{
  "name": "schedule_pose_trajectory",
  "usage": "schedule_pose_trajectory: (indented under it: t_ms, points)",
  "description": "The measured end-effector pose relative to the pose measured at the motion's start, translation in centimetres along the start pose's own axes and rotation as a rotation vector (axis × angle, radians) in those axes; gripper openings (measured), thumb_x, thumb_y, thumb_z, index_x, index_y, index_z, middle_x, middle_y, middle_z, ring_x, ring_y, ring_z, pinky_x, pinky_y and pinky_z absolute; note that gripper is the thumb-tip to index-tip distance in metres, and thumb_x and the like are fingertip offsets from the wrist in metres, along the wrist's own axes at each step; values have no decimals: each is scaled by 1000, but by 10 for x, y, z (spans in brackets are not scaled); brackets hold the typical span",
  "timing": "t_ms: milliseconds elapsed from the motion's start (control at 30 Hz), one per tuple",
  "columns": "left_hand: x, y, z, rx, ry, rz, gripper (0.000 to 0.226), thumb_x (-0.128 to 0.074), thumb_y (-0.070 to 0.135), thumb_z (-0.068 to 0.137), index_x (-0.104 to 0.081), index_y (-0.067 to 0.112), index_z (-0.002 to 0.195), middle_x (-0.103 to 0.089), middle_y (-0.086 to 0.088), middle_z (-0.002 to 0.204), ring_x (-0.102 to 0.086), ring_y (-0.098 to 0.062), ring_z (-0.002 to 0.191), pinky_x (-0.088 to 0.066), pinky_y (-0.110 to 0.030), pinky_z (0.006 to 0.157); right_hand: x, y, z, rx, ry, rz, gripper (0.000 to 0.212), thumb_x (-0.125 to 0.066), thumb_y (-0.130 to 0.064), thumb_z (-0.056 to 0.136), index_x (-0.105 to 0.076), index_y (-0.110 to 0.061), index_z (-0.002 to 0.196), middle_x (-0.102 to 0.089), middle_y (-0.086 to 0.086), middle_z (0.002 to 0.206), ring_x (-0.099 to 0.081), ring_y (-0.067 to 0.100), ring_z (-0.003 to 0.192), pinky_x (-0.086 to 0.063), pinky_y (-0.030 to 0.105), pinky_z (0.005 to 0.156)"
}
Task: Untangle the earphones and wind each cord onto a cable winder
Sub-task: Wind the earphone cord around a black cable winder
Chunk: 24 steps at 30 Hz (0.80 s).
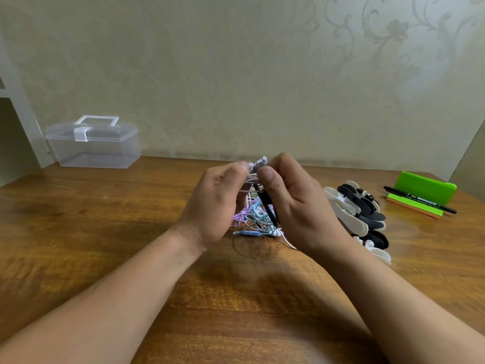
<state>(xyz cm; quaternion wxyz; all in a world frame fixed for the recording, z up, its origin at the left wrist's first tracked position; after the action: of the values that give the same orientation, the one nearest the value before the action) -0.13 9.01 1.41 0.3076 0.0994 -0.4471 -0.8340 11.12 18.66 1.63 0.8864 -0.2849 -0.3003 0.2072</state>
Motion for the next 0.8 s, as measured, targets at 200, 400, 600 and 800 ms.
schedule_pose_trajectory:
  t_ms: [200, 400, 600, 800]
  points:
    - [-1, -7, 2, 163, 133, -98, 43, -47, 17, 107, -60, 15, 65, -39, 5, 50, -34, -7, 45, -31, -20, 43, -3, 4, -1, 2, 44, -153, 41, -51, -55, 98, -50, -15, 90, -59, -5, 70, -49, 13, 66, -36, 21, 55]
    - [-8, -12, 2, 283, 225, -212, 47, -54, 24, 104, -65, 22, 58, -41, -1, 54, -36, -13, 44, -27, -21, 42, -6, 8, -2, 50, 135, -294, 43, -56, -58, 97, -45, -17, 93, -50, -8, 68, -45, 20, 64, -37, 31, 57]
    - [-14, -10, 2, 337, 223, -277, 44, -50, 16, 106, -64, 19, 64, -50, 6, 46, -45, -5, 36, -34, -16, 37, -11, 9, -4, 15, 161, -187, 37, -67, -44, 99, -49, -12, 91, -55, -3, 69, -47, 19, 64, -37, 27, 55]
    - [-9, -15, 4, 96, 96, 127, 37, -43, 30, 107, -76, 17, 97, -75, -11, 86, -71, -30, 86, -58, -45, 77, -15, 11, -1, -209, 192, 100, 40, -62, -49, 102, -52, -12, 87, -58, -1, 67, -54, 20, 62, -44, 35, 55]
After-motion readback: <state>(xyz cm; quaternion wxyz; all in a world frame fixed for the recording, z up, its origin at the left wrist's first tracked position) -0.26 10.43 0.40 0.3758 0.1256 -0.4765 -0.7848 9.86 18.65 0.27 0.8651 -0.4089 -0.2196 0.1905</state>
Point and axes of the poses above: each hand's wrist, its own z-axis towards the middle knuckle, its own x-axis out of the back of the hand, y = z × x, the point moved 3 cm from there along z, towards the middle knuckle
